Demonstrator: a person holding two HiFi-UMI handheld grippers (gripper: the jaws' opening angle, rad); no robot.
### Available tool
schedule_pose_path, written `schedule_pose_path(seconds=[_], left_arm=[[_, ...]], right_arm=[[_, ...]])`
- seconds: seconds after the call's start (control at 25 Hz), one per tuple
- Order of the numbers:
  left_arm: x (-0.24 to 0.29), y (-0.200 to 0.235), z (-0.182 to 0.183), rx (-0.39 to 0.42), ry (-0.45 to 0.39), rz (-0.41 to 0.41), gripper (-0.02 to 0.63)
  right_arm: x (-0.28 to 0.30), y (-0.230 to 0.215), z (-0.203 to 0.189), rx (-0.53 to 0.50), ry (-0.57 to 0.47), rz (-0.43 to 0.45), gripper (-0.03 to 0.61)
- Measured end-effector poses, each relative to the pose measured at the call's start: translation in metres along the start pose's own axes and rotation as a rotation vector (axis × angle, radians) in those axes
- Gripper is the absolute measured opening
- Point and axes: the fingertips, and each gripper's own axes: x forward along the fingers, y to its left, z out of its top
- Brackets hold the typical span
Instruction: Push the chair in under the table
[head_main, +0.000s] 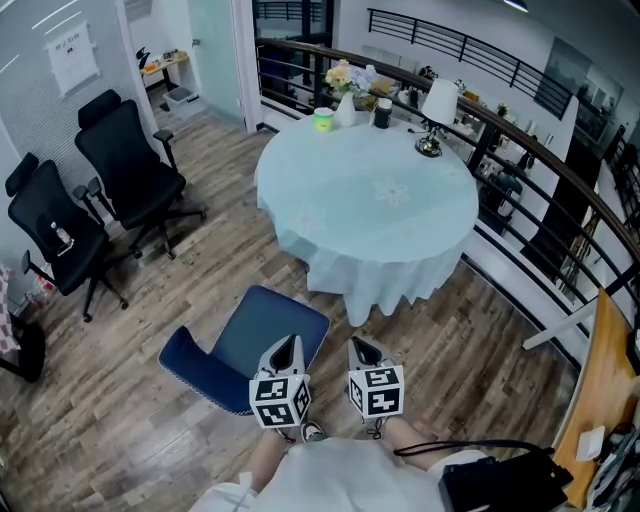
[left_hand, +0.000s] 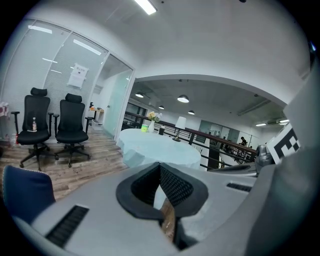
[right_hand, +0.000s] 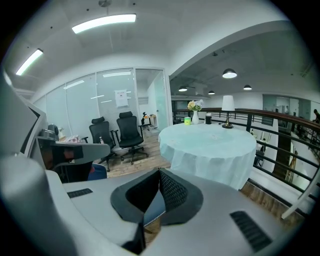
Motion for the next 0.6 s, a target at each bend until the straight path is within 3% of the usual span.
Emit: schedule_pose_path(seconds=[0.32, 0.6], left_arm=[[0.015, 0.011, -0.003, -0.02, 0.021, 0.029, 0.003], [0.038, 0.026, 0.002, -0.069, 0.02, 0.122, 0.003]], right_arm=[[0.023, -0.001, 0.004, 0.004, 0.028, 0.04, 0.017], [0.06, -0.002, 0.022, -0.053, 0.053, 0.152, 0.017]])
